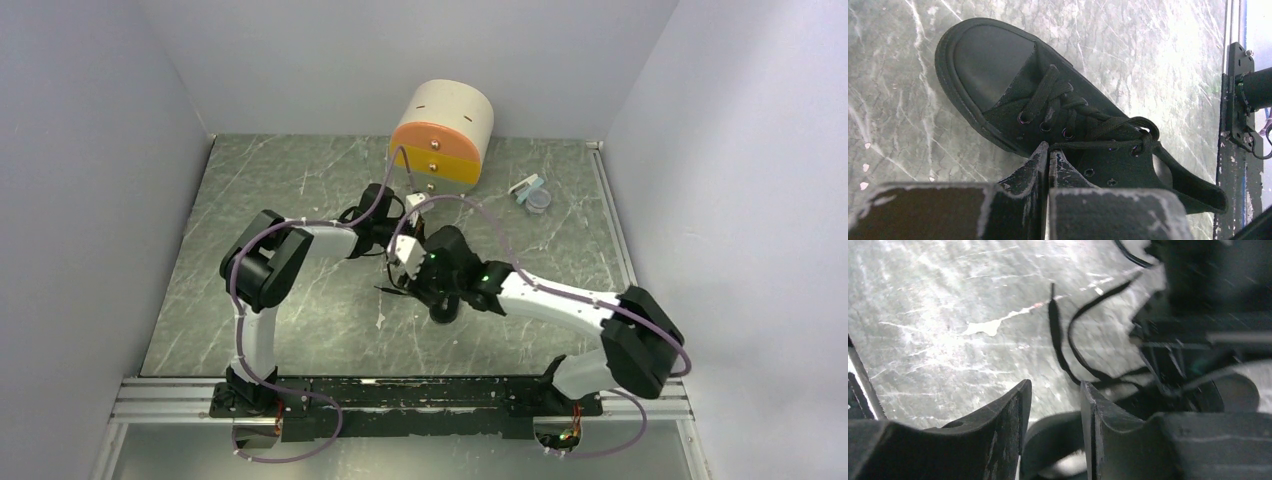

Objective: Tie the shoes

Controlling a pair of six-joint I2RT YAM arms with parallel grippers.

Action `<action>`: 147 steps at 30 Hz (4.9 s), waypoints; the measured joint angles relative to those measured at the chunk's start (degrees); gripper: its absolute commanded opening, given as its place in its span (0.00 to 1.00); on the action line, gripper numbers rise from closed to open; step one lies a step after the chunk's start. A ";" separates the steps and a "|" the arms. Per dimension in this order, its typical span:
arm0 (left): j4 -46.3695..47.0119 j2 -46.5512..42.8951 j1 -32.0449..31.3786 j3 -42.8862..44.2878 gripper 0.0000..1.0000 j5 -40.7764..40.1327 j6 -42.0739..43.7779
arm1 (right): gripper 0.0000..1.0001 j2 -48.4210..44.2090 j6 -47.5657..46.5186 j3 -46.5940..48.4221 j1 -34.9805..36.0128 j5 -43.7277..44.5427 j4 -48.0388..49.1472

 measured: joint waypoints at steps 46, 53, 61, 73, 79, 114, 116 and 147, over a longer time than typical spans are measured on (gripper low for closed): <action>-8.96 6.36 2.75 5.73 0.05 1.99 -3.48 | 0.32 27.96 4.76 7.17 8.02 24.70 17.59; -8.98 6.32 1.70 5.70 0.05 1.95 -3.45 | 0.03 25.97 3.10 4.42 7.93 22.56 18.40; -9.92 5.73 1.68 5.25 0.05 1.99 -3.28 | 0.00 23.87 0.63 3.82 7.96 17.16 15.82; -5.99 0.72 1.68 -0.55 0.05 2.12 -7.17 | 0.00 9.49 19.43 3.58 8.07 13.55 0.00; -3.98 0.17 1.68 -3.15 0.05 2.36 -9.35 | 0.00 1.97 27.78 0.94 7.67 12.07 -2.97; -0.37 -2.43 1.77 -4.42 0.05 3.06 -14.14 | 0.34 11.32 19.54 2.80 6.45 6.12 7.63; -1.36 -1.92 1.99 -3.76 0.05 3.08 -14.08 | 0.35 12.02 19.96 2.27 6.69 7.93 10.03; 8.79 -12.83 1.07 -16.52 0.05 4.94 -23.96 | 0.56 -1.33 54.45 -0.37 -10.45 12.72 -18.67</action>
